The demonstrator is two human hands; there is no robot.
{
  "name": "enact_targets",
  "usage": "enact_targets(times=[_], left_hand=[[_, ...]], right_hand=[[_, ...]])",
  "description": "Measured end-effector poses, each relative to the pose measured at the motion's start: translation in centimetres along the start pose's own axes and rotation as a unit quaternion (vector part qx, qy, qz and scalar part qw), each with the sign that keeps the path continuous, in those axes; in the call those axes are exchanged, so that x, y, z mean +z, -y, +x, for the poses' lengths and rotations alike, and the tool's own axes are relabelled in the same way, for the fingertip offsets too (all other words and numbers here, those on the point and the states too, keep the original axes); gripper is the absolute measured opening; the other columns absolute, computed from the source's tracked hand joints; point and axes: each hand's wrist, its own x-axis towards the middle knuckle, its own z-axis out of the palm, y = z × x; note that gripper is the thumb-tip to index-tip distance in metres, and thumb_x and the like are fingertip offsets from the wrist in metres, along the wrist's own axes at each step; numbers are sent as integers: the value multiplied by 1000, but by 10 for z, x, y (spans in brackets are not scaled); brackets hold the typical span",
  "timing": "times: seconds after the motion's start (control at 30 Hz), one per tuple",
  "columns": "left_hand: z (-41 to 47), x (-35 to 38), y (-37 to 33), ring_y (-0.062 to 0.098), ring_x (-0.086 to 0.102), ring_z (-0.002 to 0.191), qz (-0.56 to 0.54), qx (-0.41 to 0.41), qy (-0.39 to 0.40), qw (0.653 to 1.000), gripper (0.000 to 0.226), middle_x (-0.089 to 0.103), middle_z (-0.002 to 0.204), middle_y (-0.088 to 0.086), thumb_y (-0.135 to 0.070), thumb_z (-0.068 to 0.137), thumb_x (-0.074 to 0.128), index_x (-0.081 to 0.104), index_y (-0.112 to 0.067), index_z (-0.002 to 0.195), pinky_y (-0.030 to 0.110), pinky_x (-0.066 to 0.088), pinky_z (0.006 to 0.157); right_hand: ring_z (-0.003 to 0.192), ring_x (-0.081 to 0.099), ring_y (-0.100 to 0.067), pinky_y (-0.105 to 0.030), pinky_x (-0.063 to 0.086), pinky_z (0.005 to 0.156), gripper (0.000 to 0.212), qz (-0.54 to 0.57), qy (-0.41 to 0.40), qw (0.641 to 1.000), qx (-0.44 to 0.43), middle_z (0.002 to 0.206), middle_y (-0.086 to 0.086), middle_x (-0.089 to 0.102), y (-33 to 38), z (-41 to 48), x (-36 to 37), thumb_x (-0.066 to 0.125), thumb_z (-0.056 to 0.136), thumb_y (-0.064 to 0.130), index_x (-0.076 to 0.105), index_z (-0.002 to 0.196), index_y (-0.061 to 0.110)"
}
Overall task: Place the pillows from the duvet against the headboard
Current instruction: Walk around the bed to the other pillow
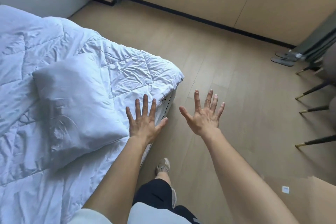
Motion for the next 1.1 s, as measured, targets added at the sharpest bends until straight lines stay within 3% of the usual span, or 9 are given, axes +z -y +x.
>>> enact_targets(times=[0.33,0.7,1.1], left_hand=[[184,-30,-36,30,-30,151,-14,-39,1,999,91,-46,156,0,-80,83,-4,-27,-29,155,66,-13,117],[375,-80,-75,28,-31,150,-51,-76,-11,996,90,-43,158,-2,-81,85,-1,-25,-31,156,65,-17,117],[530,-95,-97,29,-25,153,-88,-222,-37,970,88,-37,162,1,-81,87,0,-24,-31,155,66,-11,118]], right_hand=[[149,-31,-35,-61,-24,114,95,-18,0,999,-44,161,-14,-35,3,195,-57,8,81,91,-26,153,40],[151,-28,-35,-59,-26,114,94,-47,-2,996,-82,163,-14,-30,19,397,-123,9,82,91,-25,154,40],[152,-24,-35,-60,-21,117,94,-98,15,969,-226,164,-16,-27,49,606,-150,7,82,90,-19,156,38]])
